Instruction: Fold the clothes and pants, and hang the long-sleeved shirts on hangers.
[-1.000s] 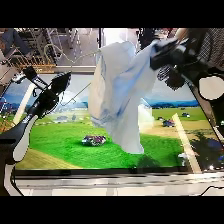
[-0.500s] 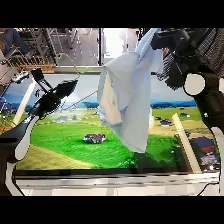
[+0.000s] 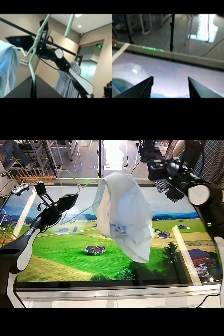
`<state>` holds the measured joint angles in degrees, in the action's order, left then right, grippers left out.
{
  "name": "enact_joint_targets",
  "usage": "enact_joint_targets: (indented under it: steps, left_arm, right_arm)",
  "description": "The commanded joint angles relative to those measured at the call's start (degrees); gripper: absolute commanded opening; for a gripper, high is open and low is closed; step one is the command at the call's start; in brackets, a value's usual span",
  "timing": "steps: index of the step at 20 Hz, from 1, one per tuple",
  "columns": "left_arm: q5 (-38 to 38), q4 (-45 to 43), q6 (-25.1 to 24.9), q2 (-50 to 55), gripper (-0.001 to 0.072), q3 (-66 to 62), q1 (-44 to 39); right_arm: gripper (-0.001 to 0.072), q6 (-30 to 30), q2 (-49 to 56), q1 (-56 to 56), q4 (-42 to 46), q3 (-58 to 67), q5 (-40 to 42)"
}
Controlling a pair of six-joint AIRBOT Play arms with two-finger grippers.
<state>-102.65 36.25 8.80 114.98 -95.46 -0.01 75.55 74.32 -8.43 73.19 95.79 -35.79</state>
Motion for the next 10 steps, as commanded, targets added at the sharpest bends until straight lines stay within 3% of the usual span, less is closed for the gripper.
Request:
enact_joint_targets:
  steps: [1, 3, 4, 8, 9, 10]
  left_arm:
    - [0.1, 0.3, 0.0, 0.0, 0.0011, 0.0, 0.0]
    - [0.5, 0.2, 0.0, 0.0, 0.0011, 0.0, -0.1]
    - [0.5, 0.2, 0.0, 0.0, 0.0012, 0.0, 0.0]
    - [0.4, 0.2, 0.0, 0.0, 0.0012, 0.0, -0.1]
    - [0.4, 0.2, 0.0, 0.0, 0.0012, 0.0, 0.0]
    - [0.4, 0.2, 0.0, 0.0, 0.0011, 0.0, 0.0]
  right_arm:
    - [0.0513, -3.2, -2.8, 3.5, -11.4, 0.0, -27.8]
    - [0.0512, -4.7, -2.8, 2.3, -18.7, -0.5, -36.0]
    - [0.0512, -4.7, -2.7, 1.0, -19.2, -1.6, -35.8]
    - [0.0530, -4.6, 0.7, -4.9, -19.4, -5.8, -24.5]
    - [0.0601, -4.7, 2.3, -6.1, -19.9, -5.8, -21.1]
    - [0.0610, -5.1, 3.8, -7.0, -21.0, -5.8, -17.6]
